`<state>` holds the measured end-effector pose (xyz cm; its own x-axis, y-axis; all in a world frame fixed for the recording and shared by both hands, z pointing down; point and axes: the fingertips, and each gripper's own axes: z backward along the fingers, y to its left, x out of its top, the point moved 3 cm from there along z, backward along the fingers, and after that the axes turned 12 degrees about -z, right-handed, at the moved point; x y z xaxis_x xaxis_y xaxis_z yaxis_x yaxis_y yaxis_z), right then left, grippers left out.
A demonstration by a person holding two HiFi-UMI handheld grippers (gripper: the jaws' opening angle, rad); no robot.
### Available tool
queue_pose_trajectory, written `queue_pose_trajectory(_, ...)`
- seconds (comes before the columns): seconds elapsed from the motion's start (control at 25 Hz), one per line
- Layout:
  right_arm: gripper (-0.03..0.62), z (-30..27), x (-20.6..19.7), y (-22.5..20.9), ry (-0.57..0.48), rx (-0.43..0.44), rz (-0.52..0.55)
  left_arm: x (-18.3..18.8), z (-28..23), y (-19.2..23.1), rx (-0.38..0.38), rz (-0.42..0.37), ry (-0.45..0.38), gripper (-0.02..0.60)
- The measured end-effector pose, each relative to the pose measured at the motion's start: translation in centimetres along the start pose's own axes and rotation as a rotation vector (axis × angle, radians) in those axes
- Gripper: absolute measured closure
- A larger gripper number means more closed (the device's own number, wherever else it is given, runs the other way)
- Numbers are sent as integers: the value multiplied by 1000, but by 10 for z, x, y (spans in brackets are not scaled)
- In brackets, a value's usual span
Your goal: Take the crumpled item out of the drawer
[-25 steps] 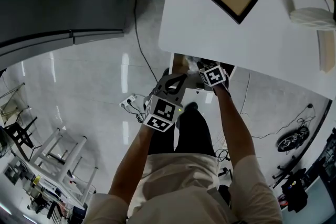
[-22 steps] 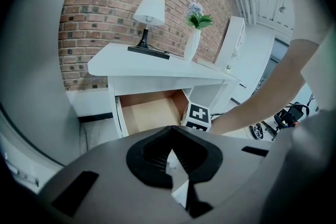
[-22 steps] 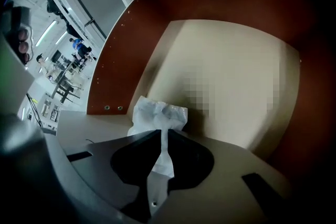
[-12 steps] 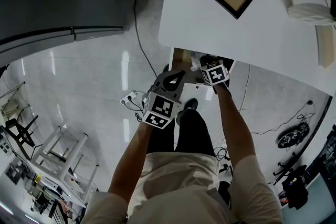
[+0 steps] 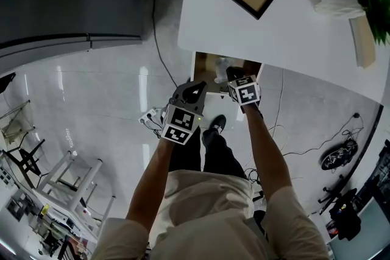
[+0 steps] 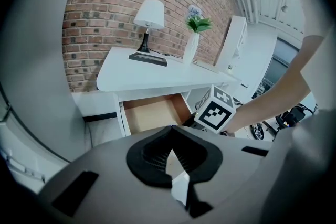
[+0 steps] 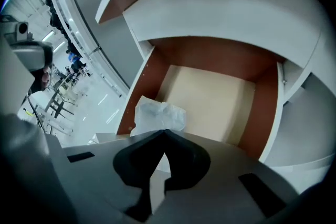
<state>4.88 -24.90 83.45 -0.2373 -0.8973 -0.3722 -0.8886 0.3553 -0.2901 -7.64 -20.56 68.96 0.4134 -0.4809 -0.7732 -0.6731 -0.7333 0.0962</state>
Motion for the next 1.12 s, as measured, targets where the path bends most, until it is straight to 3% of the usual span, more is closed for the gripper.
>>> queue_pose_trajectory(0.64, 569, 123, 31, 58, -233, 43, -27, 45, 51, -32, 45, 3, -41, 566)
queue_pose_trajectory(1.12, 569, 234, -12, 89, -358, 82, -78, 71, 98, -94, 106, 41, -64, 566)
